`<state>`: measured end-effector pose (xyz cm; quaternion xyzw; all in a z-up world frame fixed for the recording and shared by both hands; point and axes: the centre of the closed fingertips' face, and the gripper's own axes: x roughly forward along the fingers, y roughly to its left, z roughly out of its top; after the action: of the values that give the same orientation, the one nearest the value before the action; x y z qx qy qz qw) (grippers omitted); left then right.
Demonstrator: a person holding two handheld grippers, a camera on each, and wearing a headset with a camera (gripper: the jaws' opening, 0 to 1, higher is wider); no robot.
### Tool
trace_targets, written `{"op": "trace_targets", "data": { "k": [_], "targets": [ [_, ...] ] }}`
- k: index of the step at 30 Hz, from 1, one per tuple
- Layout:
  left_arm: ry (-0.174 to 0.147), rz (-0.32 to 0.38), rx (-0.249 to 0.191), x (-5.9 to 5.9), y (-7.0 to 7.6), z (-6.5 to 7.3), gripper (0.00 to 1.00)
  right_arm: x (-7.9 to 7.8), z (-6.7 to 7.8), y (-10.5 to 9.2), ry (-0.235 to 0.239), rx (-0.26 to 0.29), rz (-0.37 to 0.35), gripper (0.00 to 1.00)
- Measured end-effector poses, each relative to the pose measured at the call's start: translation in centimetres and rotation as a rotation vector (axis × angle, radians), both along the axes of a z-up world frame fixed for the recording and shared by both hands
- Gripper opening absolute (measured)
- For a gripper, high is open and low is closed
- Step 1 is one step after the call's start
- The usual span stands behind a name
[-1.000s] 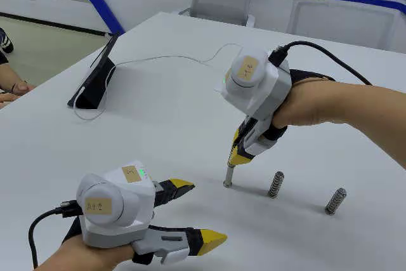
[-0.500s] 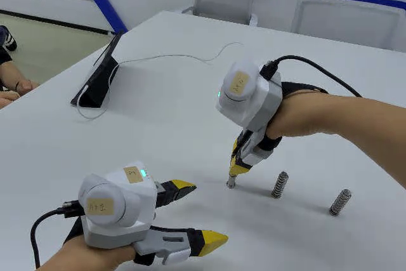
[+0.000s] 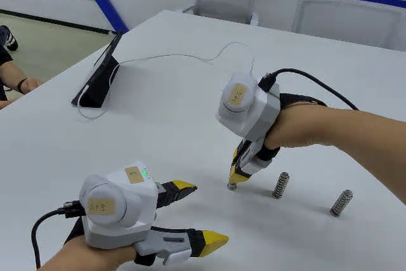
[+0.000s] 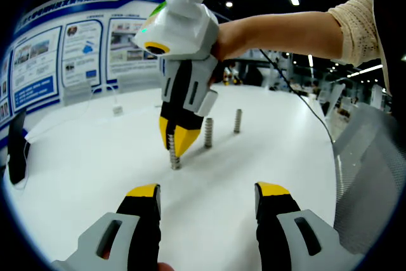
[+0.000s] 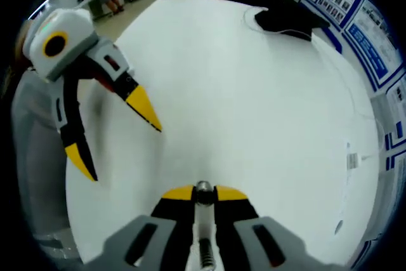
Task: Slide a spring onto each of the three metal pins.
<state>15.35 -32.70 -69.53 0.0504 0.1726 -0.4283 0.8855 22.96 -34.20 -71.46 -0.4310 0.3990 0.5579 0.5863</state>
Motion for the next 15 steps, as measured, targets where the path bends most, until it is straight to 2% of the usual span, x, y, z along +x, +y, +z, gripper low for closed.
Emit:
{"op": "trace_targets", "data": {
  "k": [15],
  "targets": [
    [0.003,0.001,0.004,-0.04,0.10,-0.06,0.61,0.04,-1.02,-0.16,0.001,-0.002,-0.030,0.13]
  ]
}}
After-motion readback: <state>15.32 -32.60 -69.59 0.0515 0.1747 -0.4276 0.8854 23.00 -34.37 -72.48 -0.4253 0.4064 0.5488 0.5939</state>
